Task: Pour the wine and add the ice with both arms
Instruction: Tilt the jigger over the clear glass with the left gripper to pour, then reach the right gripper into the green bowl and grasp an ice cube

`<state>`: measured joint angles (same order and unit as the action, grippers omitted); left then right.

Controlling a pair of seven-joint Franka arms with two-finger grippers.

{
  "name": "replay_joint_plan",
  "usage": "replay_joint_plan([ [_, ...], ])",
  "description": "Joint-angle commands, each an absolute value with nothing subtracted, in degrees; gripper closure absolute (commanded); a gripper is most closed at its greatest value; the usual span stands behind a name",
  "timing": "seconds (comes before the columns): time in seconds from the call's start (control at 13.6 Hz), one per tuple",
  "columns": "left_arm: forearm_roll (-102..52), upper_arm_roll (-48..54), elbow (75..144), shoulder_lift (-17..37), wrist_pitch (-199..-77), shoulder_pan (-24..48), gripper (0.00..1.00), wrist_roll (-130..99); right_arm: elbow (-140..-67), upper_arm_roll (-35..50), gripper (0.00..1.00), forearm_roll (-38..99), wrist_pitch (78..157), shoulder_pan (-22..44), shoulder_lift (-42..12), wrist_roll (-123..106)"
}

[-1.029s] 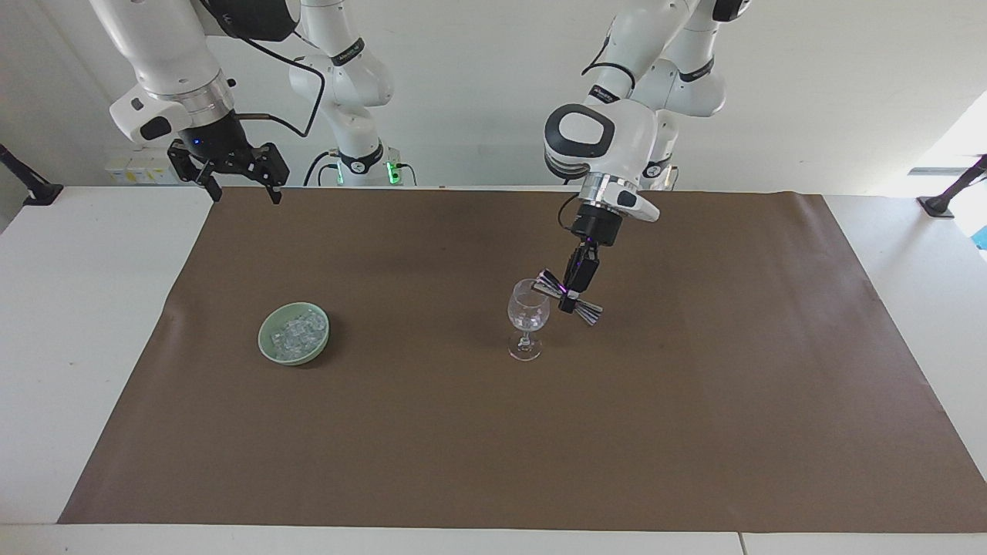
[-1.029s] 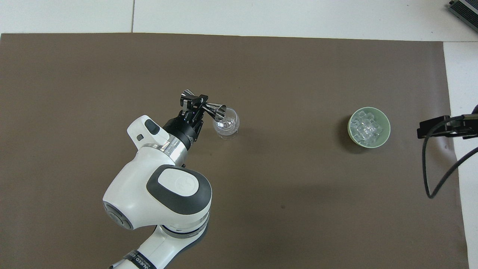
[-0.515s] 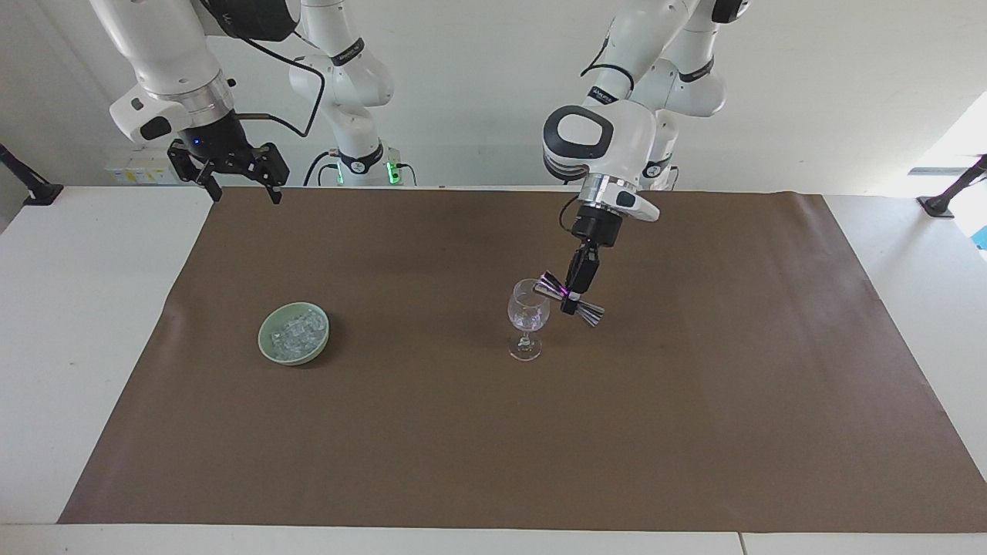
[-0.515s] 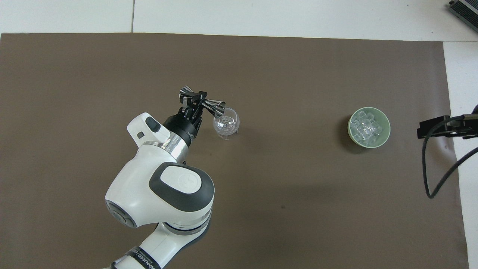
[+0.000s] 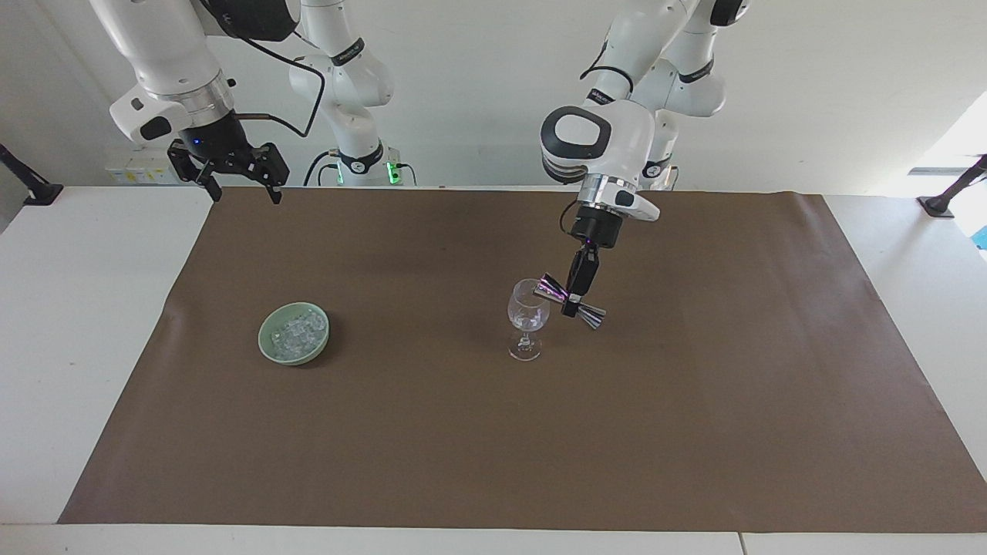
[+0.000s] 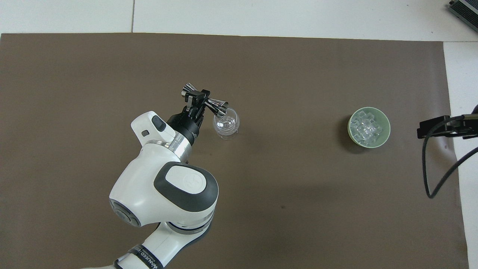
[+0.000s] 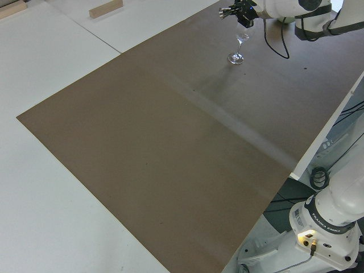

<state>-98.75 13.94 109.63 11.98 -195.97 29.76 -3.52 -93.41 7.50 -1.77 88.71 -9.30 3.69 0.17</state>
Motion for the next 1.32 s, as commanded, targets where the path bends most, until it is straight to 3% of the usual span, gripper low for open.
replay_joint_plan([
  [0.0, -98.2, 13.3, 108.8, 12.8, -197.6, 31.0, 1.00, -1.8, -94.7, 7.6, 0.00, -1.5, 88.8, -9.5, 4.9, -1.0],
  [0.88, -98.3, 13.3, 110.0, 12.0, -198.1, 31.7, 1.00, 4.6, -96.7, 7.8, 0.00, -1.4, 91.1, -9.2, 5.6, -0.8],
  [1.25, -98.3, 13.3, 110.0, 11.5, -198.1, 31.7, 1.00, 6.7, -107.1, 7.8, 0.00, -1.4, 101.8, -9.3, 9.9, -0.6],
])
